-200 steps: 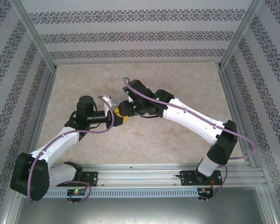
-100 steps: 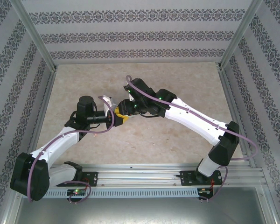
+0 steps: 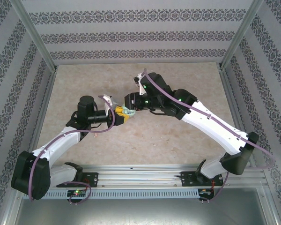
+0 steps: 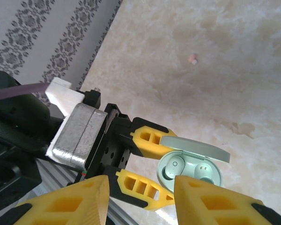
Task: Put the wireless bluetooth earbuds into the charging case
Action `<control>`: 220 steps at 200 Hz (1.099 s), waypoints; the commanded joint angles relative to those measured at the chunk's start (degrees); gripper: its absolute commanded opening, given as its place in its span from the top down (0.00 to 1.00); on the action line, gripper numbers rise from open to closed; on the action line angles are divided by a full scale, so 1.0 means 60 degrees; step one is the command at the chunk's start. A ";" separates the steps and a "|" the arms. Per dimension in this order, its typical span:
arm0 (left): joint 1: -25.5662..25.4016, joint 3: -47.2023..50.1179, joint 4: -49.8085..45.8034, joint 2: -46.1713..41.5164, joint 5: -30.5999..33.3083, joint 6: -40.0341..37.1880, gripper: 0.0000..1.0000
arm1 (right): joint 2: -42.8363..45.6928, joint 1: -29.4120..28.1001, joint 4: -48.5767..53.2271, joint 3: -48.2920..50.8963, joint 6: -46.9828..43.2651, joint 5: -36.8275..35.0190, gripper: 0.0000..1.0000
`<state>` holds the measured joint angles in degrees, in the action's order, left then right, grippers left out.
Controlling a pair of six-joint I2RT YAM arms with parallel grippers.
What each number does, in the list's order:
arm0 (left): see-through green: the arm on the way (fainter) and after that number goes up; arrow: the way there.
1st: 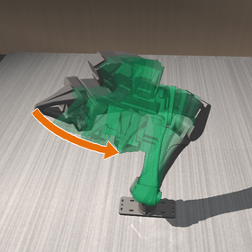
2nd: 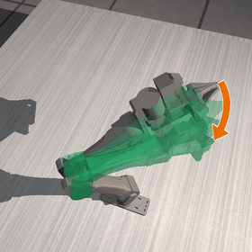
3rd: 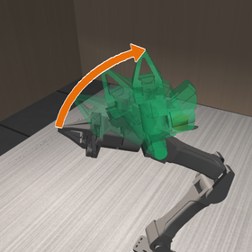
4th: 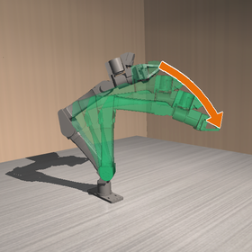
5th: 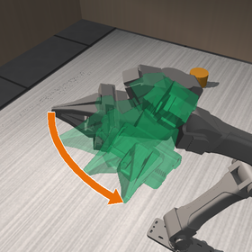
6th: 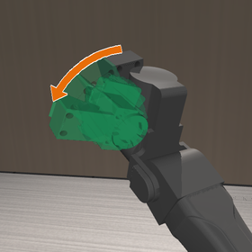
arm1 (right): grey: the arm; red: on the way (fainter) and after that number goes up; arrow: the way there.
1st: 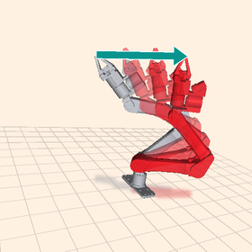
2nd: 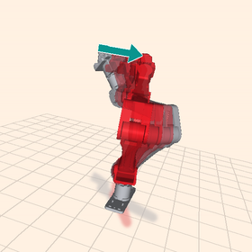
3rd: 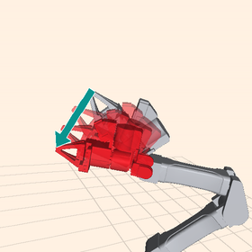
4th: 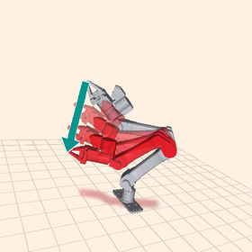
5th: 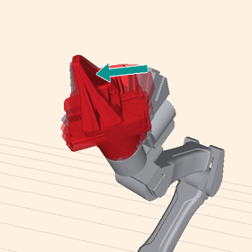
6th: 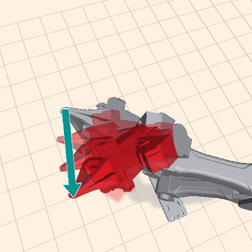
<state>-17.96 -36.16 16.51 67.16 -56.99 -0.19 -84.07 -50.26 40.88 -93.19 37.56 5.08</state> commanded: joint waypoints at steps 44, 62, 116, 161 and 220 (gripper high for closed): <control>0.0145 -0.0078 0.1079 0.0111 -0.0411 0.0992 0.86 | 0.0640 0.1504 0.0383 0.1095 -0.0266 0.0008 0.58; 0.0295 0.0019 0.1586 0.0289 -0.0529 0.1436 0.86 | 0.0368 0.1979 0.0557 0.1230 -0.0480 0.0100 0.58; 0.0754 0.0227 0.2732 0.0840 -0.0668 0.2168 0.86 | -0.1643 0.2615 0.0753 0.0575 -0.1479 -0.0362 0.59; 0.0936 0.0114 0.2295 0.1046 -0.0653 0.1707 0.86 | -0.3736 0.2911 0.0248 -0.0231 -0.1560 0.0083 0.61; 0.0985 0.0080 0.1811 0.1055 -0.0551 0.1052 0.86 | -0.6587 0.2997 0.0506 -0.2342 -0.1984 -0.0105 0.63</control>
<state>-12.88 -35.24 28.12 73.45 -59.53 8.82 -118.61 -32.60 41.41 -100.75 28.58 5.56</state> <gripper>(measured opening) 0.332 0.376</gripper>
